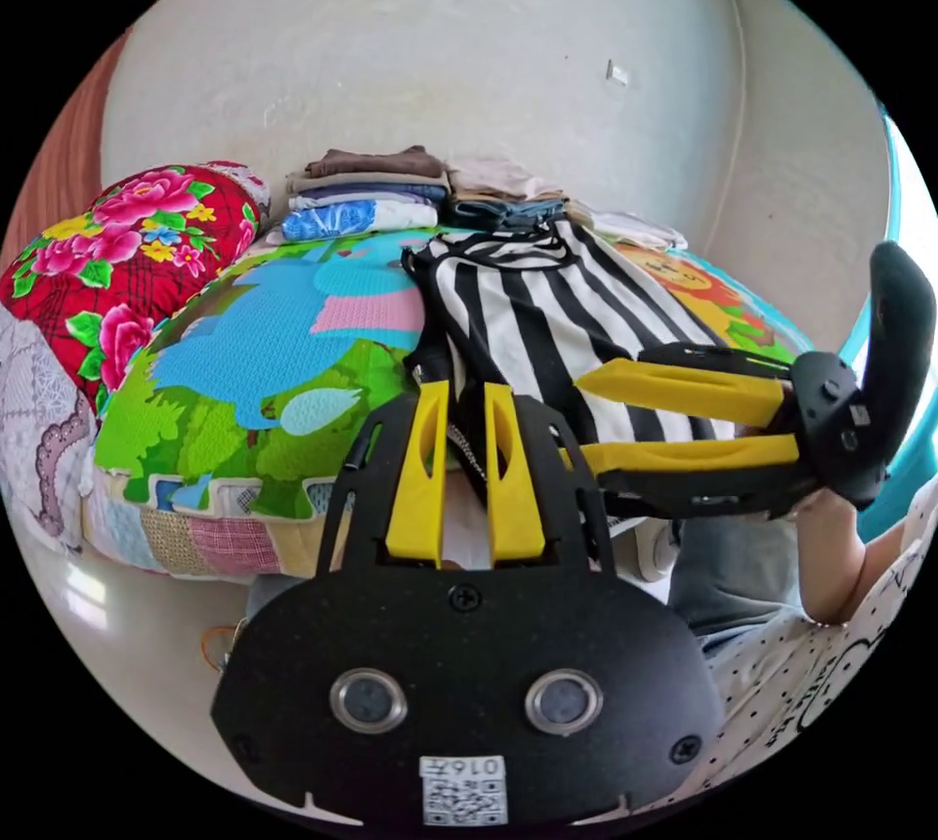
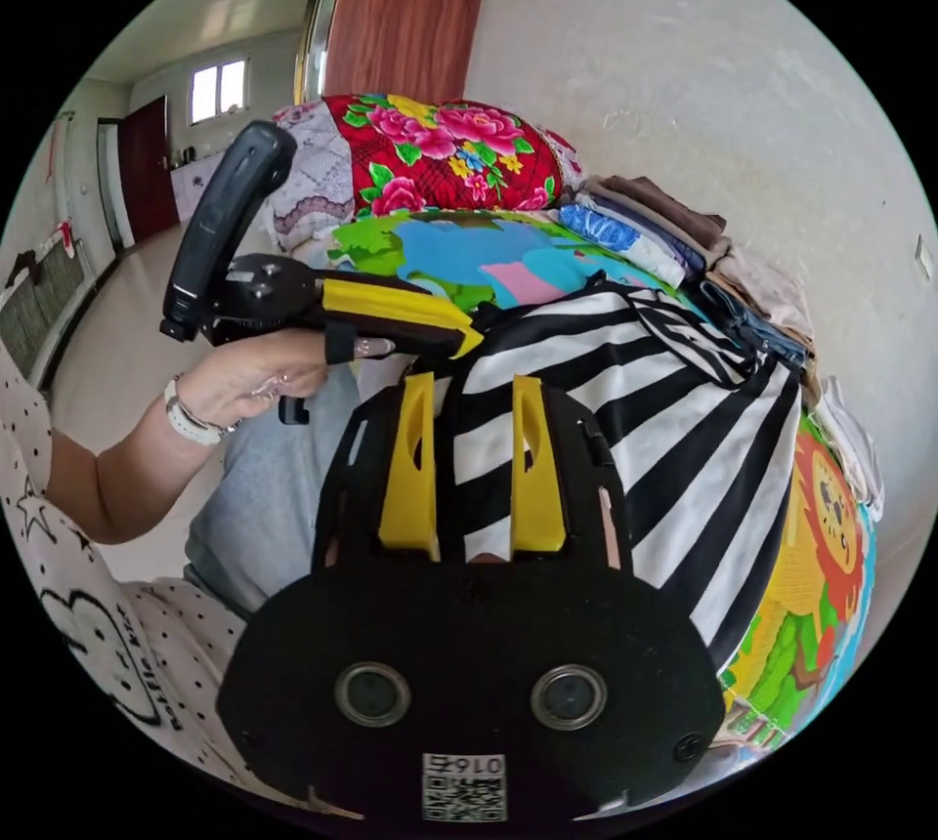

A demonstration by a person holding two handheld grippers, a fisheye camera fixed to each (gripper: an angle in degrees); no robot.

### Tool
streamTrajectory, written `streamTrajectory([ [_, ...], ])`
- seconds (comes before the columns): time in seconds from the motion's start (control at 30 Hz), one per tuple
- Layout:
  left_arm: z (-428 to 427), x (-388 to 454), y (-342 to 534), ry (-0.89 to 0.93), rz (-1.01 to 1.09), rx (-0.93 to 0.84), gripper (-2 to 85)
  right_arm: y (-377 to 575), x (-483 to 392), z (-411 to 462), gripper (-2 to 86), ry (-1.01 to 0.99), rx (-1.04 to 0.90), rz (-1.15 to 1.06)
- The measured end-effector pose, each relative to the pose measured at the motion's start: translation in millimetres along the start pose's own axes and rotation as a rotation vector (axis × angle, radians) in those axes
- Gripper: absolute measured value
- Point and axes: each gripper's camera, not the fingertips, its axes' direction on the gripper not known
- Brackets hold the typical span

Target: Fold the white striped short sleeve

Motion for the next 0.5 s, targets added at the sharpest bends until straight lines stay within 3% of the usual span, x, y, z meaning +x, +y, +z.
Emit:
streamTrajectory([
  [0.23, -10, -26, 4, -0.029, -0.105, 0.052, -0.7, 28, -11, 4, 3.0, 0.141, -0.067, 0.045],
  [0.5, -14, -115, 47, 0.317, -0.458, 0.157, -1.0, 68, 45, -62, 1.3, -0.029, 0.136, 0.27],
])
